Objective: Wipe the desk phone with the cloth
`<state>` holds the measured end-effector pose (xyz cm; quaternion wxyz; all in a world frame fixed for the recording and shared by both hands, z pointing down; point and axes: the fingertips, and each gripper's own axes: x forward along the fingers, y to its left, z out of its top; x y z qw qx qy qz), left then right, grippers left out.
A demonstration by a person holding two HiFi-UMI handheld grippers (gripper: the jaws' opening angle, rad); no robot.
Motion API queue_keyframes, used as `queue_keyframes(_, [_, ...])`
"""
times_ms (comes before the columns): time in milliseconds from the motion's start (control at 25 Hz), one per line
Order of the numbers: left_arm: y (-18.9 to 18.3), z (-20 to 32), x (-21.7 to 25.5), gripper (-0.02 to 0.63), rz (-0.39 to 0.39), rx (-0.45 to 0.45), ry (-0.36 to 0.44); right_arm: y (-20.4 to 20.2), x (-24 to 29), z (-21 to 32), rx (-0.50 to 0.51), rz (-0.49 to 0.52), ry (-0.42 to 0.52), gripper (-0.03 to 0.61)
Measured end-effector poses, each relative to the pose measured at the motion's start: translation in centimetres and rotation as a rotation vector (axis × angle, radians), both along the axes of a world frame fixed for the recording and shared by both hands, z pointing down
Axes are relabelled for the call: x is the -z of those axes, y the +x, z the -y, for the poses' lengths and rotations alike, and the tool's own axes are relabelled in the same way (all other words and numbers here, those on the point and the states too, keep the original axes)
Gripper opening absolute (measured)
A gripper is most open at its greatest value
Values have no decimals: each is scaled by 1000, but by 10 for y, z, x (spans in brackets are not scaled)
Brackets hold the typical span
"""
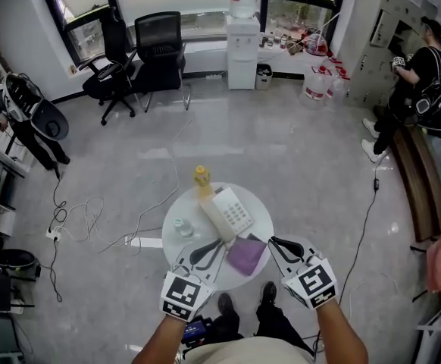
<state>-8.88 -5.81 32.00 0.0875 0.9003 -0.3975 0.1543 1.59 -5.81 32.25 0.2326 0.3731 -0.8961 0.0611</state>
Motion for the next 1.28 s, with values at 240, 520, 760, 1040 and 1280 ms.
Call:
queue_keyframes(240, [-4,14,-32,21,13,47,-46,-10,-46,13,48,8,-73,21])
queue_keyframes(520, [10,31,-80,21,30,80,-111,-3,-107,28,90,-4,-158,48])
queue_keyframes(760, [19,44,-125,21,39,97,-154,-4,-163,38,121,-16,-226,69])
queue_keyframes(1040, [15,60,-173,23,36,141,-197,-11,-228,38,154,-55,-312,104])
queue_keyframes(1280, [12,73,-207,23,38,190,-265,-20,-274,29,205,-105,-383,179])
